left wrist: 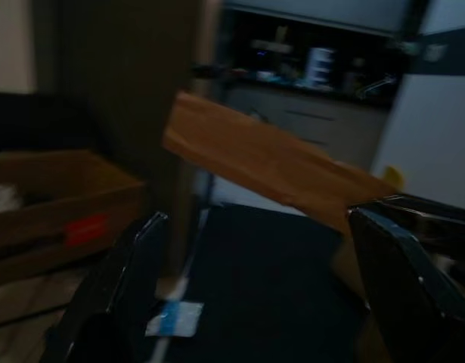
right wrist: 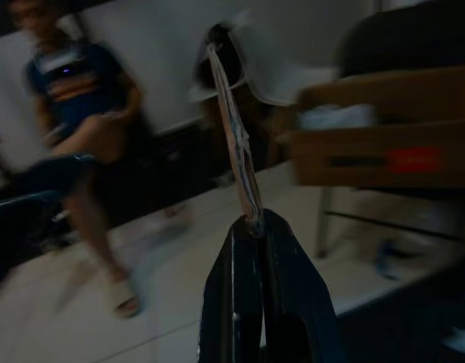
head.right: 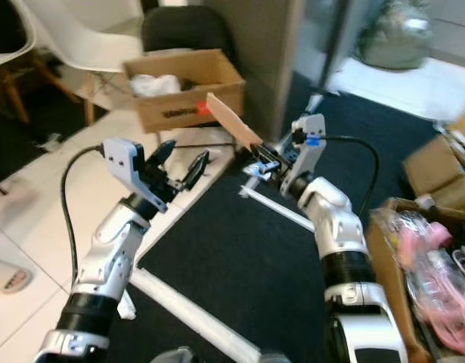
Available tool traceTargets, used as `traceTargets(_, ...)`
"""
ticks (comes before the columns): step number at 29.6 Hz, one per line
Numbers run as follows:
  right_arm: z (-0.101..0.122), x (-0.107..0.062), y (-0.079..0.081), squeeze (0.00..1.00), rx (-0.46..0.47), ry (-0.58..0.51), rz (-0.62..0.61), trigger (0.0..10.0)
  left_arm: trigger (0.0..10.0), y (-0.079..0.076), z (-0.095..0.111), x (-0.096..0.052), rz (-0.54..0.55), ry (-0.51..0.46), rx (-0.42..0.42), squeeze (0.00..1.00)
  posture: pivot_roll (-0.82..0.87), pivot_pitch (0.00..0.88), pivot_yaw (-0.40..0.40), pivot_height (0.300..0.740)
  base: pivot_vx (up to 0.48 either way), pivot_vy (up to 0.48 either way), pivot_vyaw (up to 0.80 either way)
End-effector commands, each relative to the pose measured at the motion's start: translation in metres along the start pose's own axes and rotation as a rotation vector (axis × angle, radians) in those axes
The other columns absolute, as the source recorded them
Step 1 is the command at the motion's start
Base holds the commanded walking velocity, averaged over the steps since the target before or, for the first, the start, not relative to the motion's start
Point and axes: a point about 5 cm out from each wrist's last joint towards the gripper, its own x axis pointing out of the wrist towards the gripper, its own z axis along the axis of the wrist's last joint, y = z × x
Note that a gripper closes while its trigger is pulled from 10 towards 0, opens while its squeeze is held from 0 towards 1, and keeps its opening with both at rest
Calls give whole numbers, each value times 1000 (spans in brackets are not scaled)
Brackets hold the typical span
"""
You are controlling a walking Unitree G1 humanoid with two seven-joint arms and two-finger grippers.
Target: Picking trash to rubbish bin
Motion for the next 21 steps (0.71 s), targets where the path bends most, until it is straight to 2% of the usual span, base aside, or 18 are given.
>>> traceTargets(1, 4, -2, -4, 0, -11, -10, -7, 10000, 10000, -2, -1, 1, -12, 3, -1, 0, -34, 0, -15, 740, 480, 0, 0)
traceTargets(21, 4, -2, -3, 0, -11, -7, -8, 10000, 10000, -2, -1, 1, -15, 3, 0, 0, -34, 0, -15, 740, 480, 0, 0)
